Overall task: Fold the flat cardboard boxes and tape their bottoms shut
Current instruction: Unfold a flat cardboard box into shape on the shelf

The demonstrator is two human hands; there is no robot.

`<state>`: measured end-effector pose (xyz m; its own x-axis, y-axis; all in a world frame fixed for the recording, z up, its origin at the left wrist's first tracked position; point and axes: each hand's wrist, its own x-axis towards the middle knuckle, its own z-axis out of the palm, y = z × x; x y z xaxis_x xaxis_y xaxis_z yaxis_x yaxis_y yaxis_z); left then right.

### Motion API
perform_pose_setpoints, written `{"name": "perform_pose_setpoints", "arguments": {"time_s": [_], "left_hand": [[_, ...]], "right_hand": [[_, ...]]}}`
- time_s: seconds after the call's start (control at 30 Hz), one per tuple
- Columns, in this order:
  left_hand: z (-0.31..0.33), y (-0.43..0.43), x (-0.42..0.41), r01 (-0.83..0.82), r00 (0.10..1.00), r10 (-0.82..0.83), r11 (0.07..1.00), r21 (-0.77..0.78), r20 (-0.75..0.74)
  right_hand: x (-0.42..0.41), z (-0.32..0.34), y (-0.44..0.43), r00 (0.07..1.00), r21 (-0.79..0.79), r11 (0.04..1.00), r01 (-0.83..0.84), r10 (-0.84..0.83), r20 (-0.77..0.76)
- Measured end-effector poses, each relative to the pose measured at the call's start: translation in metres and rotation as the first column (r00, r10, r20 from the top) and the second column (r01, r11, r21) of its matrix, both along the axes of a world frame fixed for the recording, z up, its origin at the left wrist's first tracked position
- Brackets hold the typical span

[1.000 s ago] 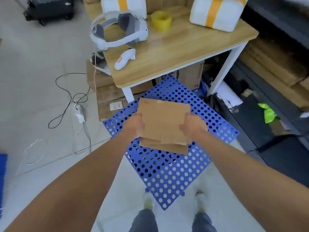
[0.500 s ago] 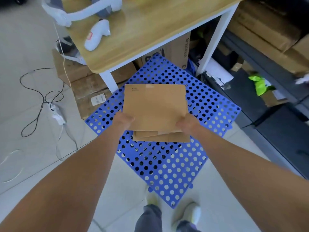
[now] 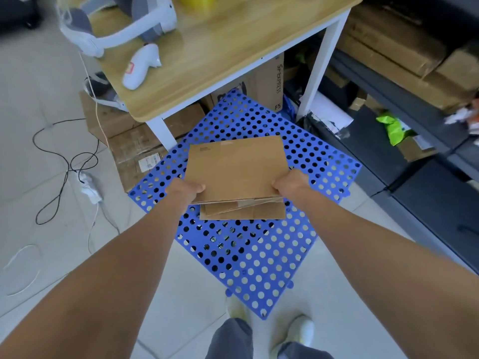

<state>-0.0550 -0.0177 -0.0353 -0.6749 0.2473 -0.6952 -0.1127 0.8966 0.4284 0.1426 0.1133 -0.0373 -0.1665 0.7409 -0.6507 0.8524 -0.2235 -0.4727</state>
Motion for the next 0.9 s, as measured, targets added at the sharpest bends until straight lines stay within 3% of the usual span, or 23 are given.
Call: {"name": "perform_pose_setpoints", "arguments": {"time_s": [0.23, 0.43, 0.6, 0.9], "left_hand": [[0.074, 0.024, 0.051, 0.057, 0.998, -0.058, 0.996, 0.071, 0.017], [0.164, 0.078, 0.143, 0.241, 0.969, -0.236, 0.968, 0.067, -0.074], [0.201, 0.141, 0.229, 0.364, 0.930, -0.350, 0.919, 0.152, -0.113], [0.248, 0.256, 0.429, 0.666, 0.735, -0.663, 0.669, 0.330, -0.140]], "right_hand": [[0.060, 0.068, 0.014, 1.000, 0.050, 0.999, 0.005, -0.006, 0.015], [0.162, 0.145, 0.036, 0.978, 0.134, 0.969, 0.206, -0.200, -0.055], [0.268, 0.194, 0.063, 0.932, 0.191, 0.913, 0.362, -0.354, -0.072], [0.476, 0.258, 0.082, 0.743, 0.298, 0.690, 0.660, -0.657, -0.123]]}}
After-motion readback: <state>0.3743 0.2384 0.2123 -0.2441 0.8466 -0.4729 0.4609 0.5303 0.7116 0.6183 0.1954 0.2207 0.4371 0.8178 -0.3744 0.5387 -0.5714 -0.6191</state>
